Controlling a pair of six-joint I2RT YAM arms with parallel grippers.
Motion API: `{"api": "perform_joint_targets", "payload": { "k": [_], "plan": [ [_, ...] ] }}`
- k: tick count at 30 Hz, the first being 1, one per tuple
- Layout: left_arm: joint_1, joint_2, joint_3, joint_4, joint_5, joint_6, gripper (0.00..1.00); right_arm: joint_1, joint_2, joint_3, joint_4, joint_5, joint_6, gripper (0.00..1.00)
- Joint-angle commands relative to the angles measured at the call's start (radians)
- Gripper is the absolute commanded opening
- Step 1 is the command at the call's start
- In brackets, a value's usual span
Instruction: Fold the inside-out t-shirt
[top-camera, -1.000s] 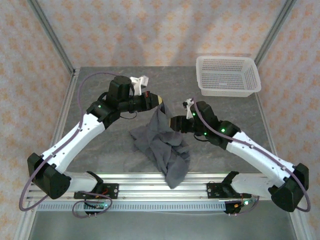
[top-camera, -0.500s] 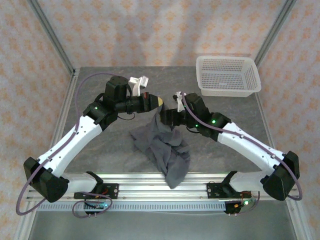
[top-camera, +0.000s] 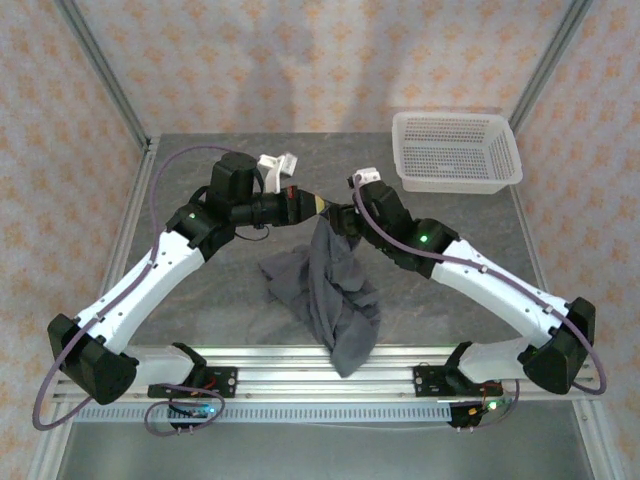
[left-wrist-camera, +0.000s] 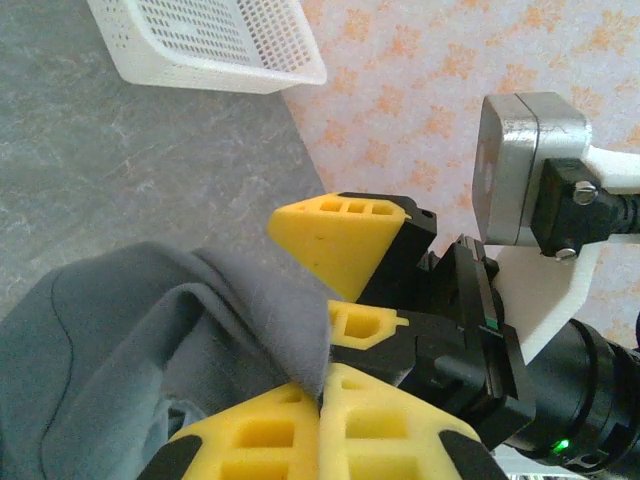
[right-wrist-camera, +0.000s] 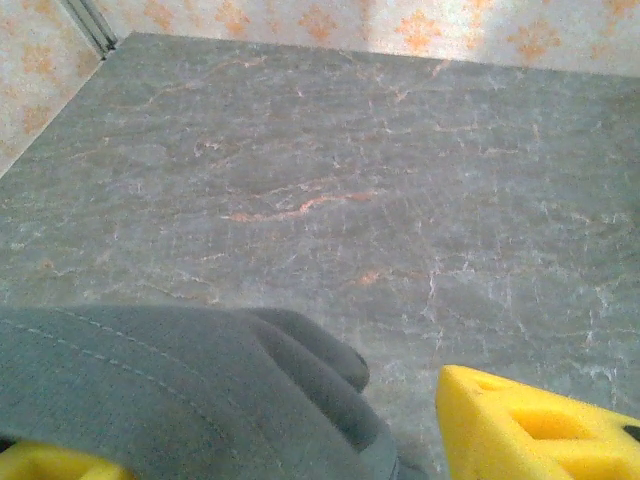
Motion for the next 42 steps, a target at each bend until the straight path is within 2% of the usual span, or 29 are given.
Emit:
{"api": "perform_joint_targets", "payload": {
  "k": [1, 3, 7, 14, 16, 18, 20, 22, 28, 30, 32, 33, 36, 38, 42],
  "plan": [
    [-0.001, 0.003, 0.018, -0.016, 0.001, 0.028, 0.0, -0.018, -0.065, -0.017, -0.069, -0.084, 0.106, 0.6],
    [0.0, 0.007, 0.018, -0.013, 0.001, 0.025, 0.0, -0.027, -0.094, -0.048, -0.059, -0.151, 0.148, 0.57],
    [0.0, 0.004, 0.007, 0.011, 0.006, 0.008, 0.0, -0.094, -0.14, -0.088, -0.124, -0.089, 0.192, 0.4],
    [-0.001, -0.01, 0.006, -0.012, -0.003, 0.027, 0.0, -0.135, -0.143, -0.154, -0.162, -0.066, 0.179, 0.39],
    [-0.001, -0.01, 0.003, -0.01, -0.005, 0.027, 0.0, -0.135, -0.15, -0.159, -0.159, -0.118, 0.172, 0.39],
    [0.0, -0.003, 0.005, -0.014, -0.005, 0.032, 0.0, -0.135, -0.18, -0.181, -0.094, -0.254, 0.164, 0.42],
    [0.0, 0.007, 0.011, -0.016, -0.004, 0.034, 0.0, -0.123, -0.221, -0.204, -0.016, -0.37, 0.177, 0.54],
    [0.0, 0.016, 0.013, -0.011, -0.004, 0.03, 0.0, -0.096, -0.25, -0.215, 0.028, -0.389, 0.172, 0.62],
    [-0.001, 0.035, 0.025, 0.024, -0.021, -0.004, 0.0, -0.035, -0.237, -0.257, 0.131, -0.349, 0.129, 0.69],
    [-0.001, 0.037, 0.034, 0.047, -0.011, -0.021, 0.0, -0.029, -0.198, -0.261, 0.133, -0.28, 0.114, 0.69],
    [-0.001, 0.034, 0.049, 0.041, -0.03, -0.019, 0.0, -0.028, -0.149, -0.263, 0.093, -0.157, 0.112, 0.68],
    [-0.001, 0.033, 0.054, 0.029, -0.042, -0.014, 0.0, -0.028, -0.128, -0.26, 0.077, -0.141, 0.104, 0.68],
    [0.0, 0.028, 0.069, -0.003, -0.084, 0.001, 0.0, -0.028, -0.072, -0.267, 0.066, -0.204, 0.089, 0.65],
    [0.001, 0.033, 0.079, -0.022, -0.121, 0.006, 0.0, -0.028, -0.059, -0.283, 0.048, -0.187, 0.089, 0.58],
    [0.001, 0.044, 0.096, -0.021, -0.152, 0.003, 0.0, -0.041, -0.073, -0.337, -0.06, 0.021, 0.151, 0.55]
  ]
}}
